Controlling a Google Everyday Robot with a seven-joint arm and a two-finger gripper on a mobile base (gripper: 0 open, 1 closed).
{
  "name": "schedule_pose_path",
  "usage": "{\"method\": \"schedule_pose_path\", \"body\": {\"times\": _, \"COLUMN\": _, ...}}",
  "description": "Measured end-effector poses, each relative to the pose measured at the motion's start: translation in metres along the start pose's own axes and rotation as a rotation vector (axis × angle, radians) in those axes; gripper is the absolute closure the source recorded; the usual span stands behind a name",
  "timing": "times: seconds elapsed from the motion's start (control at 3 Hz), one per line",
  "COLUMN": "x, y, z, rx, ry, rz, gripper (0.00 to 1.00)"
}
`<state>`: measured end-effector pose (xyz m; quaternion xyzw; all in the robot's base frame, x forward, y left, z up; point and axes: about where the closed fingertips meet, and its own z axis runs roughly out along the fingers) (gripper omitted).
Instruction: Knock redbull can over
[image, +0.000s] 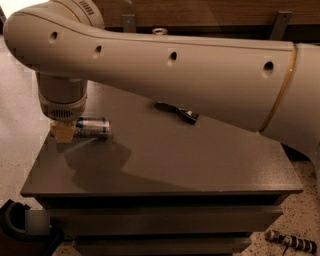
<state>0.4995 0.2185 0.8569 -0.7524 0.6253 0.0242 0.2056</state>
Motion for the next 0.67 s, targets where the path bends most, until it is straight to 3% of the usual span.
{"method": "schedule_pose_path", "body": {"times": 0.33, "x": -0.0001, "y": 0.0008, "z": -0.0005, "rx": 0.001, "ry": 0.001, "rz": -0.002, "gripper": 0.0}}
{"method": "schedule_pose_path", "body": {"times": 0.67, "x": -0.0001, "y": 0.0008, "z": -0.0005, "rx": 0.001, "ry": 0.001, "rz": -0.002, "gripper": 0.0}}
